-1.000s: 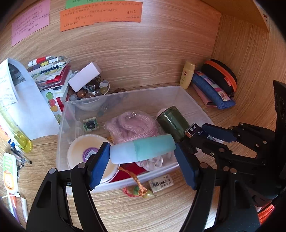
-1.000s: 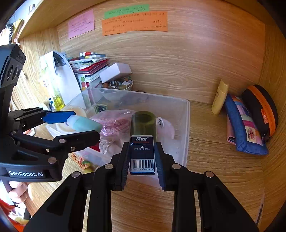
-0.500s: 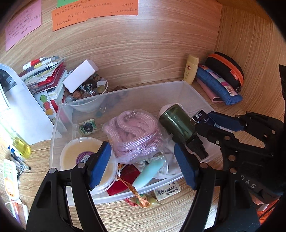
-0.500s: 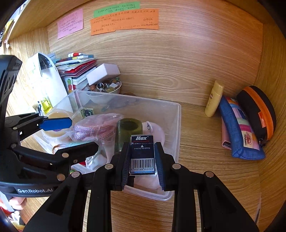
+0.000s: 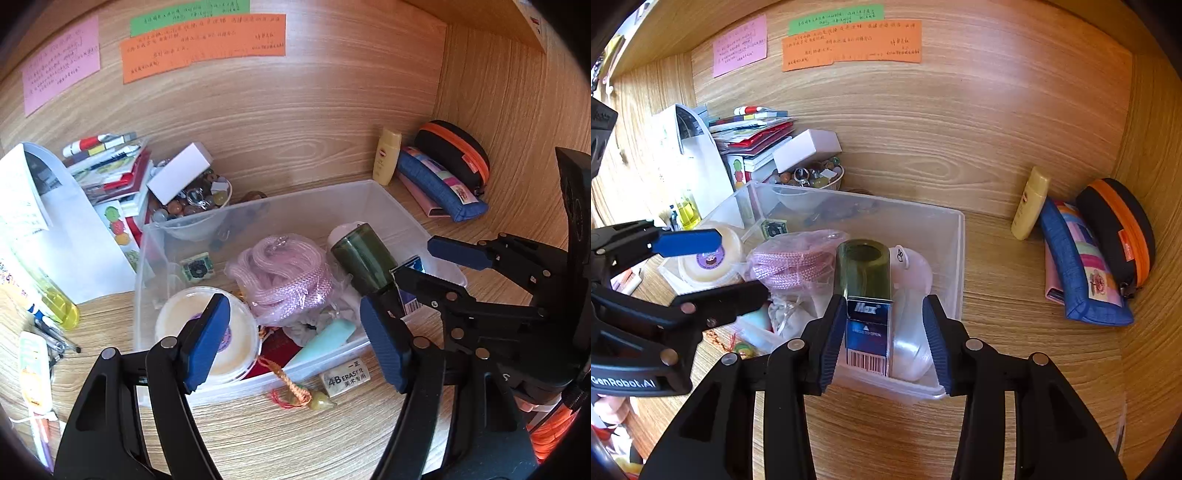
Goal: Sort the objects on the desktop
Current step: 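Open both tools to release the roll-on bottle and Max box into the box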
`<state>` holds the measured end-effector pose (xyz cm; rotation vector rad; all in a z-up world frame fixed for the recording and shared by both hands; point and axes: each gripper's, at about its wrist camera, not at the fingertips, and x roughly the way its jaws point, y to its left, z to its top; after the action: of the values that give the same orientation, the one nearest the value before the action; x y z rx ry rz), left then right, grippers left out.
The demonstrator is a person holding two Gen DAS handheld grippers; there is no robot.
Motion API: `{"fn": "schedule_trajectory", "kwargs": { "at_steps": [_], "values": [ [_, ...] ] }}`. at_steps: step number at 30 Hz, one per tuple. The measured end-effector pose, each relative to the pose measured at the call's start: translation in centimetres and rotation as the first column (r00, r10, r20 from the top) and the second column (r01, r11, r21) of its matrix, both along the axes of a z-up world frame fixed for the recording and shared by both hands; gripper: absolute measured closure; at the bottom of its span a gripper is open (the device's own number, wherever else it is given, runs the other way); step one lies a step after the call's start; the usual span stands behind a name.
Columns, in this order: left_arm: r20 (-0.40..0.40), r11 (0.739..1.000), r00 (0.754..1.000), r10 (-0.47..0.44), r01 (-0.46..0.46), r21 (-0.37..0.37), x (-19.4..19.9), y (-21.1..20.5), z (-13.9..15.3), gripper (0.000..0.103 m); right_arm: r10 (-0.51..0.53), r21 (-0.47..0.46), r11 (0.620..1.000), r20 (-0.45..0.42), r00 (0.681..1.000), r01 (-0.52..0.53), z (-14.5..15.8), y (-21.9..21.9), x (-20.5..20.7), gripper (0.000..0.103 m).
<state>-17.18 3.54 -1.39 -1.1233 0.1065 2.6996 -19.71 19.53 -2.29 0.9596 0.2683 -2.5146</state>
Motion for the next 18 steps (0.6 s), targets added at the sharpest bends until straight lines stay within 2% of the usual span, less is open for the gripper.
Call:
{"fn": "schedule_trajectory", "kwargs": {
  "at_steps": [2,4,6,10,18],
  "values": [
    [-0.008,1.000,1.000,0.008,-0.008,0.000,0.3,-0.4,0.3,0.030,-0.002,-0.005,1.000,-0.010,1.000,0.002,0.3,0.0,0.4,0.055],
    [-0.016,1.000,1.000,0.019,-0.019,0.000,0.7,-0.8,0.5,0.029,-0.006,-0.011,1.000,-0.026,1.000,0.006,0.7,0.1,0.9,0.044],
    [-0.019,1.000,0.999,0.028,-0.028,0.002,1.0,-1.3,0.6,0.027,-0.006,-0.015,1.000,-0.039,0.999,0.006,1.1,0.1,1.5,0.040],
    [-0.025,0.998,0.998,0.058,-0.058,0.003,1.8,-2.5,0.8,0.017,0.000,-0.020,1.000,-0.045,0.999,-0.001,1.6,-0.1,2.4,0.029],
    [-0.016,0.997,0.997,0.081,-0.081,0.004,3.4,-4.7,0.5,0.010,0.017,-0.020,1.000,-0.027,0.999,-0.017,1.5,-0.8,4.2,0.026]
  ]
}}
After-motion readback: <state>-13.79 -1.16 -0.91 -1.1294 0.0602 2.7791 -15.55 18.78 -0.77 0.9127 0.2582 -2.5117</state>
